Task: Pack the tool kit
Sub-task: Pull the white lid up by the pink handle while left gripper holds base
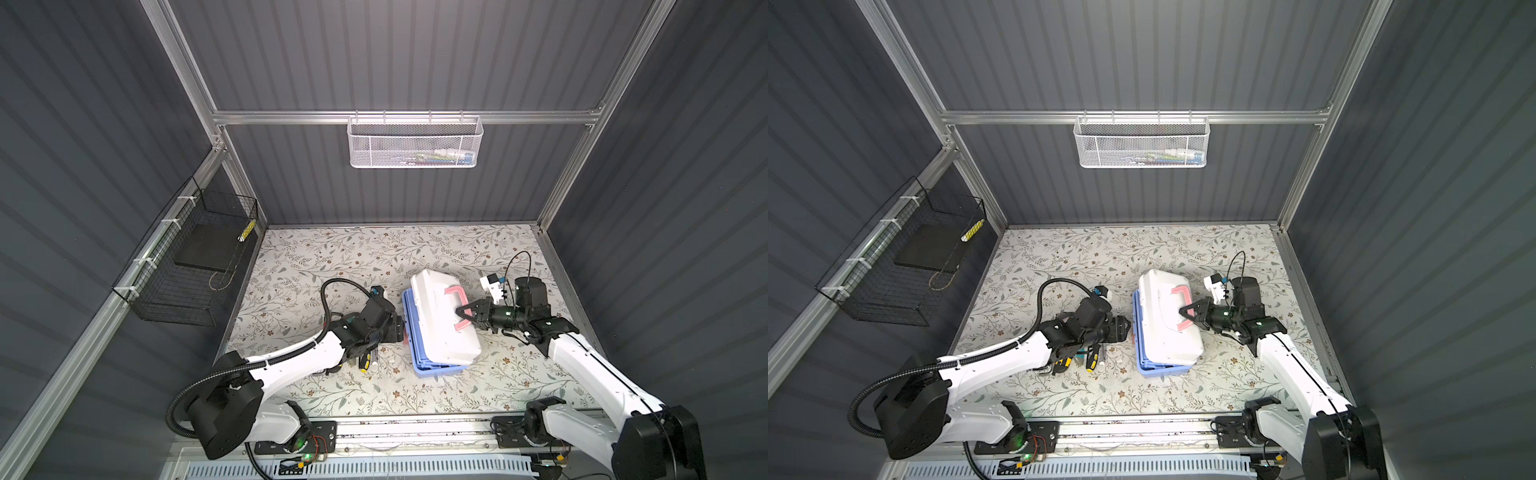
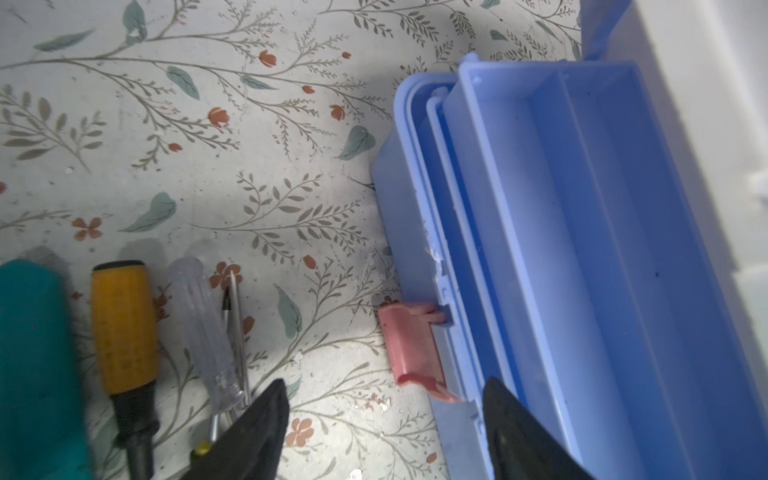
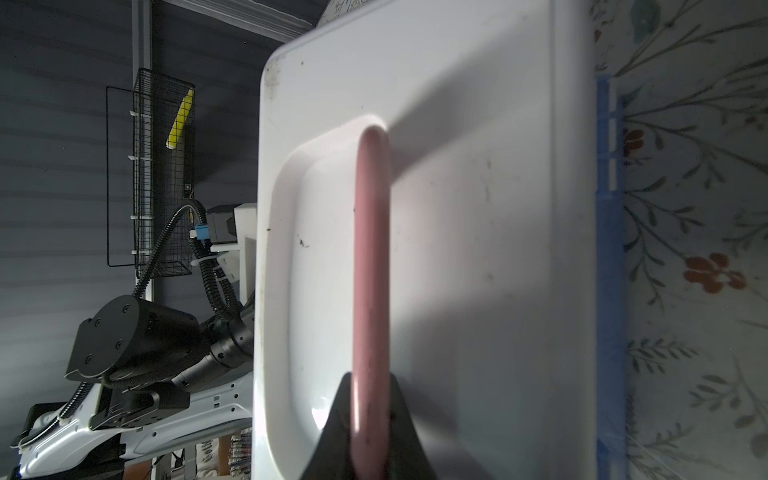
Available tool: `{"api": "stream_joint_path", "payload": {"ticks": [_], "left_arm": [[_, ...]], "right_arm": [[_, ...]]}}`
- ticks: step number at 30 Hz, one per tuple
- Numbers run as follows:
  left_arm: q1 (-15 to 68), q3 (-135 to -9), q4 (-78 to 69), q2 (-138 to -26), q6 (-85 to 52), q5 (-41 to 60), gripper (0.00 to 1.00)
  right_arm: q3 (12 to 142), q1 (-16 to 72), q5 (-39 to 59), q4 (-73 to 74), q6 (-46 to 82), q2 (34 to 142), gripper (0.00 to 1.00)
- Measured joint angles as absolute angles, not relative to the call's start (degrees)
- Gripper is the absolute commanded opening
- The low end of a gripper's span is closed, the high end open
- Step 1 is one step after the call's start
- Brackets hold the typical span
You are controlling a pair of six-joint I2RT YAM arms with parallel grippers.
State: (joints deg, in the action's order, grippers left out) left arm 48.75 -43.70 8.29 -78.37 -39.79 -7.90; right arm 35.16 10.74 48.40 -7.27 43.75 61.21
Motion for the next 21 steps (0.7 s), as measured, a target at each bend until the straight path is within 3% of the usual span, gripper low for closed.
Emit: {"api": "stream_joint_path", "payload": {"ticks": [21], "left_arm": [[48.5, -43.9, 4.0, -83.7, -39.8, -4.2, 0.7]], "right_arm": [[33.3, 10.0, 49.8, -3.2, 45.9, 61.2, 0.0]]}}
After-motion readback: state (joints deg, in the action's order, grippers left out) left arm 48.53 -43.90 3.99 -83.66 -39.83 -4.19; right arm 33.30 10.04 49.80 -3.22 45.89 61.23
